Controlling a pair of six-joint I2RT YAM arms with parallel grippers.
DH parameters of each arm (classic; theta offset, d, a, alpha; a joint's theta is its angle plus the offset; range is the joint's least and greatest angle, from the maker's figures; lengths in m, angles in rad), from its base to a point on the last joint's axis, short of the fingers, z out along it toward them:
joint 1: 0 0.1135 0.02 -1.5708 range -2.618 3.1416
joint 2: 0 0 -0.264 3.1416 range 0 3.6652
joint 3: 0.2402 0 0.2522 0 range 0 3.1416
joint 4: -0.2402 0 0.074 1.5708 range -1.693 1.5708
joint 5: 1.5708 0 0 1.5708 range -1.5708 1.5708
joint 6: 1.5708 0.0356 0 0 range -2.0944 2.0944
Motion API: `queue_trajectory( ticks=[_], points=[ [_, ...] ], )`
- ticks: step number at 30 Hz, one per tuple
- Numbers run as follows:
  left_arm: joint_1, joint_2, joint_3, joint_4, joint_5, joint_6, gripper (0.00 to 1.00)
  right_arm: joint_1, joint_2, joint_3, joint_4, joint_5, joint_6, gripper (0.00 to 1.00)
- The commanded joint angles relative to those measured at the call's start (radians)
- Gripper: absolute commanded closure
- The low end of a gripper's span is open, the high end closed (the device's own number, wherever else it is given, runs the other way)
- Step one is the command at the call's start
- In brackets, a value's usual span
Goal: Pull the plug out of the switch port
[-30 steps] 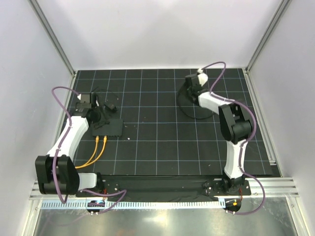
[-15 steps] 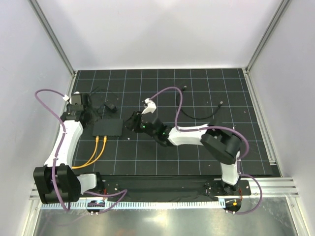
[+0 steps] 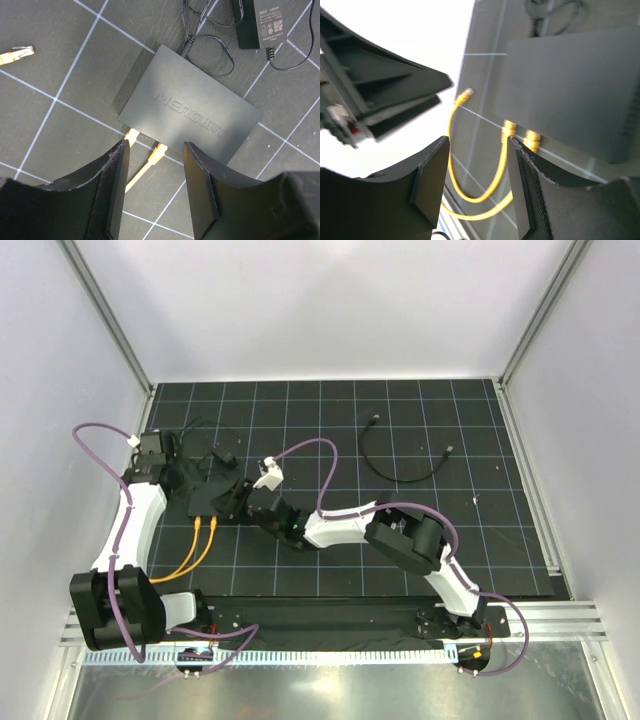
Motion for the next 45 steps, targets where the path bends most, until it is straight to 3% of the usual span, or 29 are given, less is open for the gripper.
queue_trajectory(
  ticks=[1,7,23,35,45],
  points=[
    [0.005,-0.003,-0.005,0.027,0.011,0.027,0.49,0.003,0.025,0.056,0.008,0.074,0.042,0.43],
    [0.005,0.025,-0.009,0.036,0.046,0.027,0.49,0.033,0.091,0.048,0.063,0.061,0.048,0.44],
    [0.005,0.108,-0.015,0.056,0.098,0.047,0.57,0.075,0.146,0.097,0.015,0.102,0.096,0.56],
    [0.005,0.095,0.018,-0.007,0.075,0.121,0.57,0.073,0.198,0.160,-0.027,0.094,0.091,0.56],
    [0.005,0.183,0.083,-0.032,0.058,0.118,0.59,0.075,0.210,0.165,-0.006,0.114,0.113,0.55]
  ],
)
